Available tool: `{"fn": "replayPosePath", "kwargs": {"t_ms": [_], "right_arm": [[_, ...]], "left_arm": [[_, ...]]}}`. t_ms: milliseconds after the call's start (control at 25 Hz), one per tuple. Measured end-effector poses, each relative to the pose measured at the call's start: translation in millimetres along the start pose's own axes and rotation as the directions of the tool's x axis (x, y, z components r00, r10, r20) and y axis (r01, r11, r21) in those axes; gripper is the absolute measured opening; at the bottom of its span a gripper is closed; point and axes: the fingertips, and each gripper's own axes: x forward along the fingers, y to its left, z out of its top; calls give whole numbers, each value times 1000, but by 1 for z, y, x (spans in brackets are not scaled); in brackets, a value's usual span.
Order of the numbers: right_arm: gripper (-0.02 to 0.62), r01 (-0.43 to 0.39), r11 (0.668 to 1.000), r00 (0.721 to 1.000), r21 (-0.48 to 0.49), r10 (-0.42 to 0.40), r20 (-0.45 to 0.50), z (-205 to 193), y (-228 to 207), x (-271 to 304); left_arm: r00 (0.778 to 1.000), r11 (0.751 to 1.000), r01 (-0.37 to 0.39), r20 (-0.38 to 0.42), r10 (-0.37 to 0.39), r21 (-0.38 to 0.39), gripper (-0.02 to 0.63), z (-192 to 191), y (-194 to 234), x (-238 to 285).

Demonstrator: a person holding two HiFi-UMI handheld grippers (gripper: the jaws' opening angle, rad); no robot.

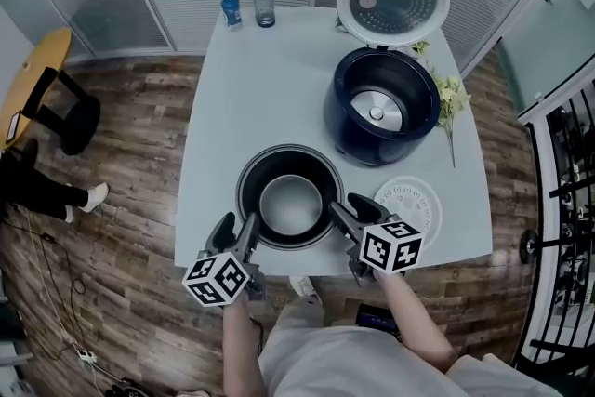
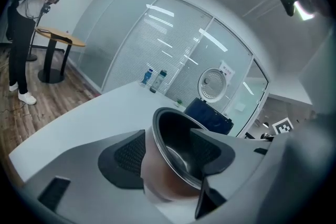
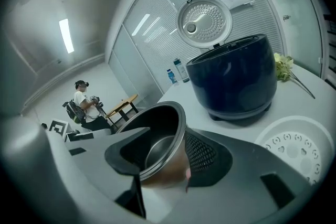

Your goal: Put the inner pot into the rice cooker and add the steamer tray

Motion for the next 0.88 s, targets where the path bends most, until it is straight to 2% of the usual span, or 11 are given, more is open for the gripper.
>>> {"fn": "replayPosePath", "kwargs": {"t_ms": [240, 400, 440, 480, 520, 560, 880], "right_arm": [[215, 45, 999, 999, -9, -45, -11, -1, -13, 18], [210, 55, 998, 998, -25, -55, -18, -2, -15, 30], [208, 60, 998, 998, -31, -60, -20, -4, -15, 32], [199, 69, 997, 997, -39, -70, -22, -5, -16, 34], [161, 79, 996, 997, -46, -80, -21, -6, -16, 35], [141, 86, 995, 996, -50, -87, -20, -6, -16, 36], [118, 81, 997, 997, 13, -81, -15, -7, -17, 35]], "left_arm": [[999, 1000, 25, -19, -25, 0, 260, 3, 0, 21], [999, 1000, 14, -29, -14, 5, 246, 4, 4, 28], [1000, 1000, 1, -30, -1, 7, 228, 3, 6, 29], [999, 1000, -14, -32, 14, 10, 177, 2, 9, 29], [999, 1000, -25, -35, 26, 12, 98, 2, 12, 29], [999, 1000, -29, -36, 29, 8, 93, 1, 13, 29], [999, 999, -27, -28, 26, -39, 81, 1, 14, 28]]}}
